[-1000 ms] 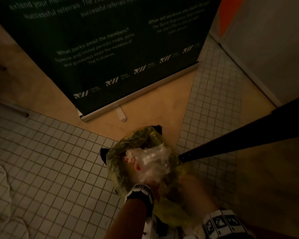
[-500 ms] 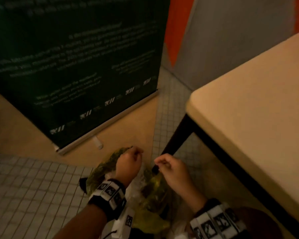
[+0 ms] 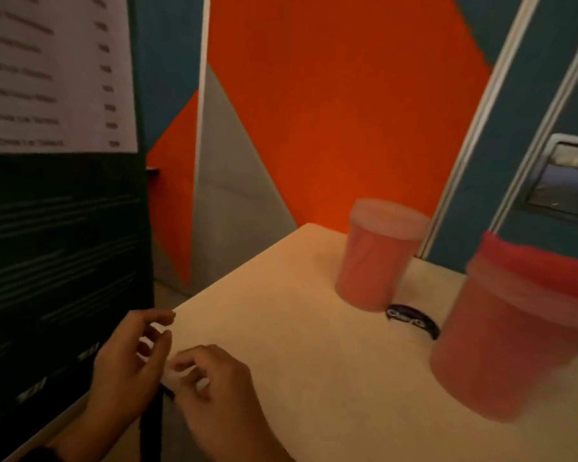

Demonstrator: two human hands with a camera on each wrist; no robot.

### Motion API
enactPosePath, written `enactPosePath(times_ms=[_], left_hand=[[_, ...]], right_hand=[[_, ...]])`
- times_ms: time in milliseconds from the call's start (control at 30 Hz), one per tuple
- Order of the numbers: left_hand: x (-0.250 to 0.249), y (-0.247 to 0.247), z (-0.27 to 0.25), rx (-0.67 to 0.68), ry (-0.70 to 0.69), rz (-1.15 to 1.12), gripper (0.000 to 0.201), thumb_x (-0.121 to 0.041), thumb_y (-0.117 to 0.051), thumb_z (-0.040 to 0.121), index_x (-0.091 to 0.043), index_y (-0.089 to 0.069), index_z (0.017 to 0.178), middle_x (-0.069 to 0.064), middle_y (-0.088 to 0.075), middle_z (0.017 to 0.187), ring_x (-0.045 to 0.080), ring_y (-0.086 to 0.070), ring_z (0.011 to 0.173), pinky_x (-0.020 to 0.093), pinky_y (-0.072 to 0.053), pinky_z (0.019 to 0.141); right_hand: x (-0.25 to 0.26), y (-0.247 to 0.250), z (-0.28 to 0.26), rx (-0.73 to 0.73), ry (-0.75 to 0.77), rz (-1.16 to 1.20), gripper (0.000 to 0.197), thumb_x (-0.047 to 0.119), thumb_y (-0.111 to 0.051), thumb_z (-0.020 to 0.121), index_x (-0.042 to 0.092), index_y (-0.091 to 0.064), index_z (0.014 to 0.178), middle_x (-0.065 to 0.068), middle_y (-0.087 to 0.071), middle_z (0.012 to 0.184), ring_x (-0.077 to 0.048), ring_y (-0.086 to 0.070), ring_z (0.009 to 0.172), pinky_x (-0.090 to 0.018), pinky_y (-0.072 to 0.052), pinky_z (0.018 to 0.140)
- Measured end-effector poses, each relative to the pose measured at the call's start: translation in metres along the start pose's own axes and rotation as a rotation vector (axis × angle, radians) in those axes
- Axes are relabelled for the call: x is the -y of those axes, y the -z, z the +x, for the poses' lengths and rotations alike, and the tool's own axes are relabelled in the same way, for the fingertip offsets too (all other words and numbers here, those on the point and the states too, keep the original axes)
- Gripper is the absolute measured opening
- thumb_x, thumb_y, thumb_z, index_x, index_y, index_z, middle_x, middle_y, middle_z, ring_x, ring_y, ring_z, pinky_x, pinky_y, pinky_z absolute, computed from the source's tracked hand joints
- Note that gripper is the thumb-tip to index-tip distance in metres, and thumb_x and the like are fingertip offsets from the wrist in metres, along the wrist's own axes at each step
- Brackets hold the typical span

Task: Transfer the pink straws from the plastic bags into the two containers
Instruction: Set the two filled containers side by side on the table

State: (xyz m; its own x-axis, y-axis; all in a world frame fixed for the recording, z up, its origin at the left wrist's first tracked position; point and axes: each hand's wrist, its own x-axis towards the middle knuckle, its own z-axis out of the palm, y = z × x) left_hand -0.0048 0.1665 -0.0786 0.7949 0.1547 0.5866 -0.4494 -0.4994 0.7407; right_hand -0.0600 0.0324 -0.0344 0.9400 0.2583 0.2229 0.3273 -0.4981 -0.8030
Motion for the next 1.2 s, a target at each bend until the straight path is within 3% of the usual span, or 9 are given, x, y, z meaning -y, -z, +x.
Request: enactPosePath(times_ms=[300,433,533,600,700,833,967,1067,1200], left_hand=[[-0.135,-0.09,0.007,0.3,-0.287,-0.165,0.047,0.005,-0.063,0.081,-0.041,-0.057,0.091,-0.024,-0.061,0.095,0.006,-0.058,0.076,0.014,-0.044,0.054],[-0.177,-0.131,0.022,0.431,-0.408,-0.125,0.035,-0.005,-0.063,0.084,-0.04,-0.058,0.086,-0.028,-0.059,0.1,0.001,-0.056,0.085,0.017,-0.046,0.063],[-0.206,-0.161,0.056,0.47,-0.458,-0.11,0.034,-0.011,-0.063,0.085,-0.041,-0.053,0.096,-0.025,-0.057,0.104,0.0,-0.053,0.093,0.023,-0.045,0.076],[-0.22,-0.188,0.083,0.465,-0.443,-0.129,0.032,-0.013,-0.065,0.082,-0.032,-0.056,0.106,-0.012,-0.058,0.113,0.009,-0.052,0.1,0.027,-0.042,0.082],[-0.225,-0.237,0.123,0.499,-0.393,-0.046,0.051,-0.026,-0.067,0.073,-0.021,-0.055,0.122,0.0,-0.053,0.13,0.021,-0.049,0.117,0.032,-0.038,0.093],[-0.207,-0.299,0.142,0.477,-0.294,0.141,0.083,-0.038,-0.078,0.07,-0.029,-0.034,0.14,0.012,-0.012,0.154,0.031,-0.011,0.142,0.051,-0.025,0.109],[-0.191,-0.328,0.134,0.429,-0.155,0.107,0.099,-0.043,-0.085,0.059,-0.036,-0.029,0.141,0.01,0.018,0.155,0.038,0.008,0.142,0.067,-0.018,0.105],[-0.179,-0.341,0.133,0.328,-0.217,0.048,0.092,-0.037,-0.089,0.053,-0.02,-0.043,0.131,0.022,0.005,0.154,0.043,0.002,0.141,0.066,-0.015,0.107],[-0.173,-0.345,0.141,0.252,-0.323,0.049,0.062,-0.027,-0.086,0.062,-0.006,-0.05,0.108,0.031,-0.019,0.145,0.05,-0.025,0.13,0.061,-0.029,0.103]], right_hand=[[-0.005,0.166,-0.077,-0.447,0.041,-0.101,0.028,0.024,-0.052,0.075,0.051,-0.058,0.074,0.022,-0.06,0.091,0.002,-0.057,0.084,-0.01,-0.04,0.067],[-0.018,0.246,-0.115,-0.768,-0.016,-0.31,0.027,0.017,-0.059,0.077,0.043,-0.053,0.077,0.017,-0.058,0.097,-0.002,-0.053,0.088,-0.009,-0.038,0.073],[-0.025,0.304,-0.143,-0.985,-0.213,-0.529,0.033,0.011,-0.066,0.079,0.028,-0.059,0.106,0.002,-0.05,0.117,-0.018,-0.051,0.108,-0.027,-0.041,0.089],[-0.036,0.331,-0.156,-1.047,-0.327,-0.495,0.062,0.017,-0.076,0.071,0.025,-0.049,0.126,-0.005,-0.036,0.132,-0.028,-0.043,0.121,-0.038,-0.039,0.1],[-0.059,0.343,-0.158,-0.846,-0.46,-0.395,0.121,0.034,-0.089,0.052,0.037,-0.012,0.145,0.005,0.011,0.151,-0.028,-0.017,0.142,-0.045,-0.028,0.113],[-0.097,0.337,-0.137,-0.815,-0.395,-0.322,0.146,0.048,-0.09,0.038,0.045,0.014,0.14,0.019,0.045,0.137,-0.014,0.022,0.141,-0.043,-0.01,0.117],[-0.121,0.335,-0.116,-0.921,-0.319,-0.283,0.134,0.036,-0.093,0.04,0.055,0.004,0.131,0.01,0.017,0.155,-0.009,0.004,0.142,-0.039,-0.022,0.113],[-0.134,0.345,-0.114,-1.021,-0.261,-0.284,0.125,0.032,-0.094,0.04,0.053,-0.013,0.132,0.011,-0.018,0.153,-0.014,-0.024,0.139,-0.039,-0.033,0.107],[-0.152,0.364,-0.114,-1.121,-0.267,-0.292,0.119,0.022,-0.094,0.041,0.034,-0.027,0.139,0.005,-0.032,0.148,-0.016,-0.036,0.132,-0.031,-0.034,0.102]])
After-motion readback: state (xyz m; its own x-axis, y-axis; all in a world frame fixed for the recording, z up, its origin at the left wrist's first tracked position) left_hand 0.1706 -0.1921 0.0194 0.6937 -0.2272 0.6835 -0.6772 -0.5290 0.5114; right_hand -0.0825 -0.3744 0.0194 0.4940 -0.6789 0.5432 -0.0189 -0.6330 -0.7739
